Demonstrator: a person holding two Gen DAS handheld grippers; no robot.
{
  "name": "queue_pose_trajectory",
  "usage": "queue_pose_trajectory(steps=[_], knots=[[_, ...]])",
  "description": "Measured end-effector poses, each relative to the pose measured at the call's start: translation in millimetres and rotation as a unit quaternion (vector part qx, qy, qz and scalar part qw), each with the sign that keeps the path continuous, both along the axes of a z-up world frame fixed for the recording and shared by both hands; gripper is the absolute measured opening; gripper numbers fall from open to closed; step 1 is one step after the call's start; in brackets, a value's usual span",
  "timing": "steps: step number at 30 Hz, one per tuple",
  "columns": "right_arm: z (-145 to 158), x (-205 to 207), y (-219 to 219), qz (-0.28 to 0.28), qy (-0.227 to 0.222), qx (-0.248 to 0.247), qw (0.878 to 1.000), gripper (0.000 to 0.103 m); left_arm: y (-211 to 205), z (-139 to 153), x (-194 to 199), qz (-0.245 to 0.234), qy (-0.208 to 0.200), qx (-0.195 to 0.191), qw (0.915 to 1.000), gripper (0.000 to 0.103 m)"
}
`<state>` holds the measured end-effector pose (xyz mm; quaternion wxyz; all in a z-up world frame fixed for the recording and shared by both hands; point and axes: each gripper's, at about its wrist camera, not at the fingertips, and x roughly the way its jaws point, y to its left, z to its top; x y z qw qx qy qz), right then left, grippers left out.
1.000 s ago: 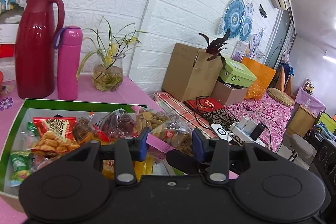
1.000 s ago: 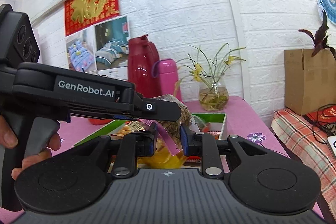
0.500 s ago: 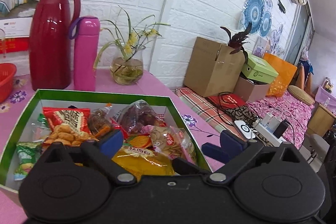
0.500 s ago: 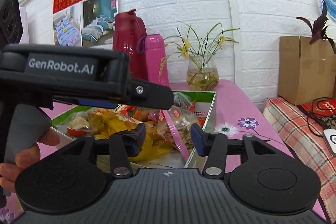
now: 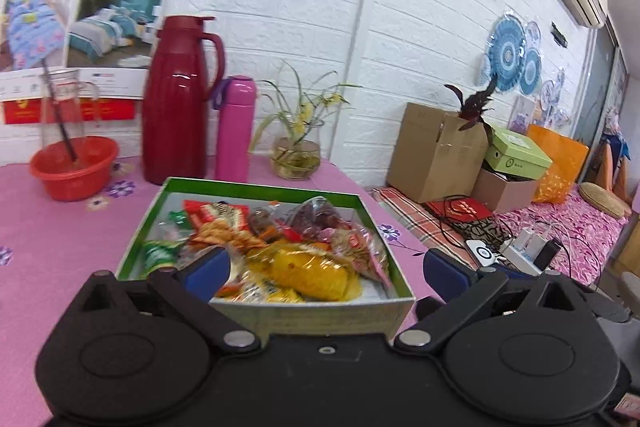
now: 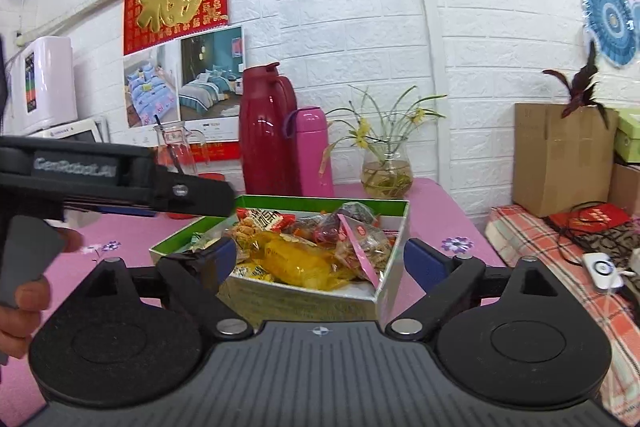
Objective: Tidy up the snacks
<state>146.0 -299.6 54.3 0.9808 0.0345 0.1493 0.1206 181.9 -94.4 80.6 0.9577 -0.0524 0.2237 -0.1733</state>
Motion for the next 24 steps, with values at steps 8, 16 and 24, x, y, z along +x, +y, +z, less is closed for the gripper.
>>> queue_pose_trajectory(steps=[8, 16, 24], knots=[[-0.9, -43.3, 11.5, -0.024, 0.002, -0.032, 0.999, 0.103, 26.5, -10.8, -52.2, 0.066, -0.009, 0.033, 0.9972, 0.103], [-16.2, -62.3, 22.2, -0.030, 0.015, -0.043, 0.999, 0.103, 36.0, -33.3, -78.0, 0.106, 0.009, 0.066, 0.9921, 0.103], [-24.7, -64.6, 28.6, -0.037, 0.024, -0.054, 0.998, 0.103, 42.3, -45.9, -84.4, 0.123, 0.015, 0.079, 0.9891, 0.103]])
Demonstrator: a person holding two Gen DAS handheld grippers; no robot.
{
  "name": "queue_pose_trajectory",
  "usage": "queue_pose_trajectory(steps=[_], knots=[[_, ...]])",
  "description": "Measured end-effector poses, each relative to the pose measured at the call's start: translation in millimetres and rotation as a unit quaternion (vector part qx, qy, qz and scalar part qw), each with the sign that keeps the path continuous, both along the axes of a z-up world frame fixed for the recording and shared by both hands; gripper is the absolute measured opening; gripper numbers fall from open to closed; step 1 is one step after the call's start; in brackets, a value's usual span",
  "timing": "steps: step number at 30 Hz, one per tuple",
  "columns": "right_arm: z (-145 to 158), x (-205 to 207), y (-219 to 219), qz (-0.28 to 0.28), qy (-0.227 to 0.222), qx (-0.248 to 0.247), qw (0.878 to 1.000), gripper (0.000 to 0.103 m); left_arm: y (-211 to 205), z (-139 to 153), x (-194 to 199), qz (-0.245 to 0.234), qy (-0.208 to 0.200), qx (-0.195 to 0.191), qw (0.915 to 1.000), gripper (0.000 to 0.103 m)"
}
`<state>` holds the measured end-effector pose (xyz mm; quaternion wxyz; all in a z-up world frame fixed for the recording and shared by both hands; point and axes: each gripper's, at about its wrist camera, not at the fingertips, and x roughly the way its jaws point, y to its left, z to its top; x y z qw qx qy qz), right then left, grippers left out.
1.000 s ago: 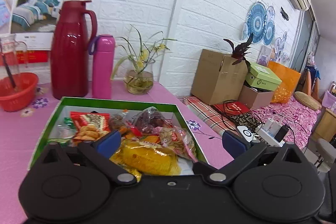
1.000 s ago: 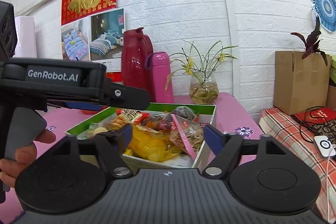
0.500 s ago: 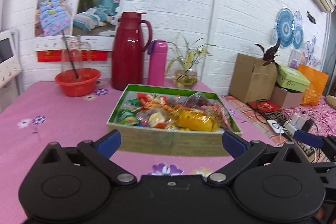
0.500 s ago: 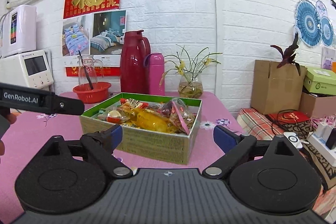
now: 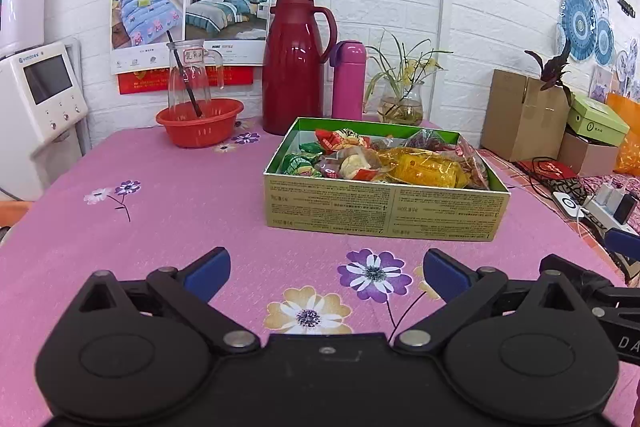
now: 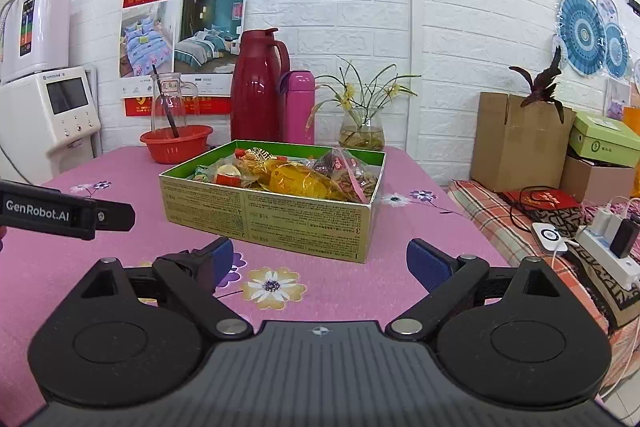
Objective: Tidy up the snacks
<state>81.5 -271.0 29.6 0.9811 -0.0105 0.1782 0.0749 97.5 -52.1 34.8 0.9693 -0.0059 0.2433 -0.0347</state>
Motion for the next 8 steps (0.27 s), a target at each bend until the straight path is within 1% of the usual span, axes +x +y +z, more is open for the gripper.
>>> queue_pose_trajectory(steps=[8], knots=[[0.0, -0.2, 0.4, 0.000, 0.000, 0.004, 1.000, 0.103, 0.4, -0.6, -3.6, 0.001, -0.005, 0.002, 1.0000, 0.103]])
